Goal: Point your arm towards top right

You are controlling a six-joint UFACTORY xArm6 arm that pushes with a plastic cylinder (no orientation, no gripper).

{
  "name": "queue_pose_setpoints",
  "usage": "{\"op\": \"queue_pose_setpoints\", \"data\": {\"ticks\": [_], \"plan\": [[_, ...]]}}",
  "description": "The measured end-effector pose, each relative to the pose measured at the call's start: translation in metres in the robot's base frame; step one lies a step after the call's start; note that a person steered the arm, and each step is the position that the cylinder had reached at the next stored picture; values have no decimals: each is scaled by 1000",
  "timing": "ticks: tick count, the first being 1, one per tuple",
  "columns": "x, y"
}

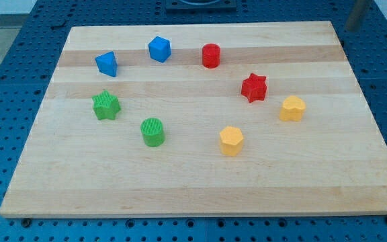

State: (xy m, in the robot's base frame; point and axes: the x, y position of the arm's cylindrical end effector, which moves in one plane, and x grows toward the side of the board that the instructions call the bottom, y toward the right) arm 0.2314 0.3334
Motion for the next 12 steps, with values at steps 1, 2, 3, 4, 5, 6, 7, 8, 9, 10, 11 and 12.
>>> {"op": "queue_pose_setpoints", "data": {"ticks": [1,2,3,4,5,6,7,8,9,10,11,12], "plan": [[43,-4],[51,-25],[93,-56],[97,-83],[89,-102],[86,-102],[63,-90],[23,-70],[9,-69],[8,-70],[-28,-71],[-40,-72]]}}
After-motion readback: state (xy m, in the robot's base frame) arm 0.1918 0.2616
